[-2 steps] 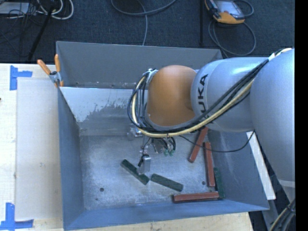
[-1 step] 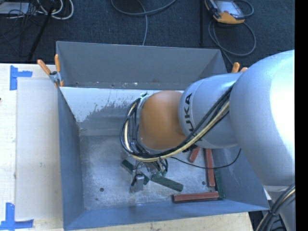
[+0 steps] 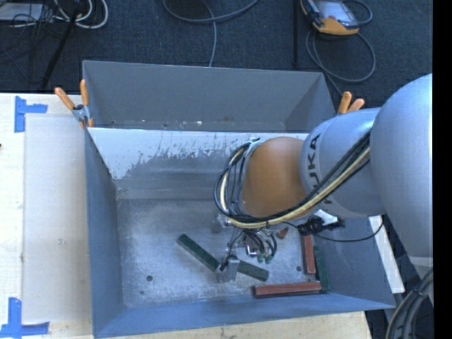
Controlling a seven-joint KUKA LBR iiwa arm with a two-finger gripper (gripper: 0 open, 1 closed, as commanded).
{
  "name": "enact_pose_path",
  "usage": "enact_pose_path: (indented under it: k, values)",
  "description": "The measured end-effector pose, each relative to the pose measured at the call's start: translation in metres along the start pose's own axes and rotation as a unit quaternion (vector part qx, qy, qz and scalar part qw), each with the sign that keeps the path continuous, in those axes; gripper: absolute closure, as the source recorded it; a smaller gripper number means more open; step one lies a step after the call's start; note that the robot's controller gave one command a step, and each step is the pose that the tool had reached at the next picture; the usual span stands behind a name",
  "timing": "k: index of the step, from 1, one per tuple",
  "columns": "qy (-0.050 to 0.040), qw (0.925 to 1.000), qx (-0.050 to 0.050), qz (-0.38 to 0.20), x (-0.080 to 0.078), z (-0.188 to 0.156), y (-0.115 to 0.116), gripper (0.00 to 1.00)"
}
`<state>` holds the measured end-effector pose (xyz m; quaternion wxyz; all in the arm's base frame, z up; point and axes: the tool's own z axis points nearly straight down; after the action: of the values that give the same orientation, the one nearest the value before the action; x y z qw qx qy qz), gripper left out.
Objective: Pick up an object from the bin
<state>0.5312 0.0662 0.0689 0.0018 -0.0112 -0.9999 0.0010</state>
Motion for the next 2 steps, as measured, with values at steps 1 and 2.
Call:
enact_pose_path:
  k: [1, 2]
  values:
    - [-0.0002, 1.0000, -0.001, 0.001, 0.0001, -0.0002, 0.0013, 1.00]
    - [-0.0001, 1.0000, -0.001, 0.001, 0.0001, -0.0002, 0.0014, 0.00]
